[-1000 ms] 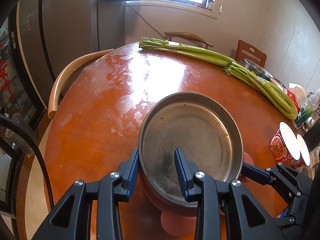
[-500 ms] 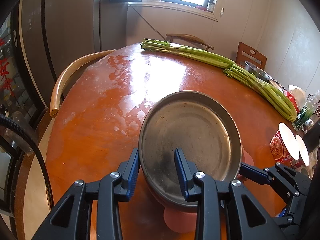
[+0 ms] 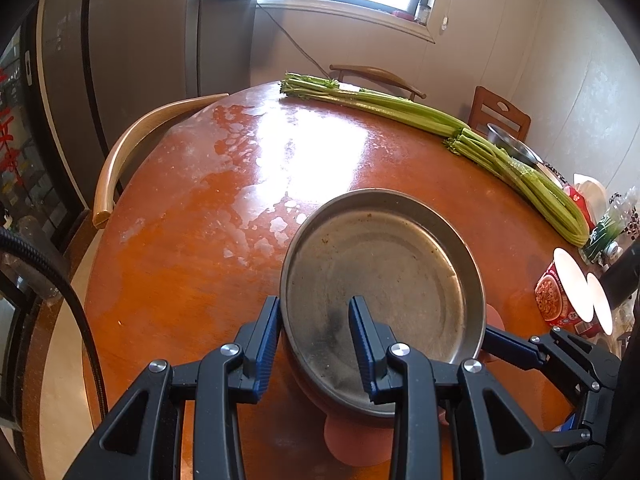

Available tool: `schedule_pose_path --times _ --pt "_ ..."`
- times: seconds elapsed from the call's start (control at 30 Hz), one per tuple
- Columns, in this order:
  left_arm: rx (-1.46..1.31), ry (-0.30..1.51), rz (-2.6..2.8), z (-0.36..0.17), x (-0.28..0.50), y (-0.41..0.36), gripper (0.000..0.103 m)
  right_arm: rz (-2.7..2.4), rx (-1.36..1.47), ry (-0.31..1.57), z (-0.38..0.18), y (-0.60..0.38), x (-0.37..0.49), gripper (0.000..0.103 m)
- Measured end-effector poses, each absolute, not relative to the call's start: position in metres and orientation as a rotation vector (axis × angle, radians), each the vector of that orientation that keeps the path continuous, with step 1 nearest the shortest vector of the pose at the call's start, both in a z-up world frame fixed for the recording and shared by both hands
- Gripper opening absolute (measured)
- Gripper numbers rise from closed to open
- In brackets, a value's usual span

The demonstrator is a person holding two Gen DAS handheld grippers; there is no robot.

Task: Organize plates and bowls
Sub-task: 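Lower the steel pan onto the salmon-orange plate with the left gripper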

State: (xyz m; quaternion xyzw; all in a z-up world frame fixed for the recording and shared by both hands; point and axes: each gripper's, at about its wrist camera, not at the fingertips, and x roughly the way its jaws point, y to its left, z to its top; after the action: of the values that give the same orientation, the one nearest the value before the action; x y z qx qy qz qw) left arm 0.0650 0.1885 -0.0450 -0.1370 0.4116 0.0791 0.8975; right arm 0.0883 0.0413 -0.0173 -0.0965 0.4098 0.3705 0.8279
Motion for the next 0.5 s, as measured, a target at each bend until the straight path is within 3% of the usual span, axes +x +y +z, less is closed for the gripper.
schedule_pose_path --times 0.5 --pt "-0.334 0.837 0.199 -0.044 0.055 0.205 0.035 0.767 -0.248 0.850 -0.019 0.046 0.086 0.056"
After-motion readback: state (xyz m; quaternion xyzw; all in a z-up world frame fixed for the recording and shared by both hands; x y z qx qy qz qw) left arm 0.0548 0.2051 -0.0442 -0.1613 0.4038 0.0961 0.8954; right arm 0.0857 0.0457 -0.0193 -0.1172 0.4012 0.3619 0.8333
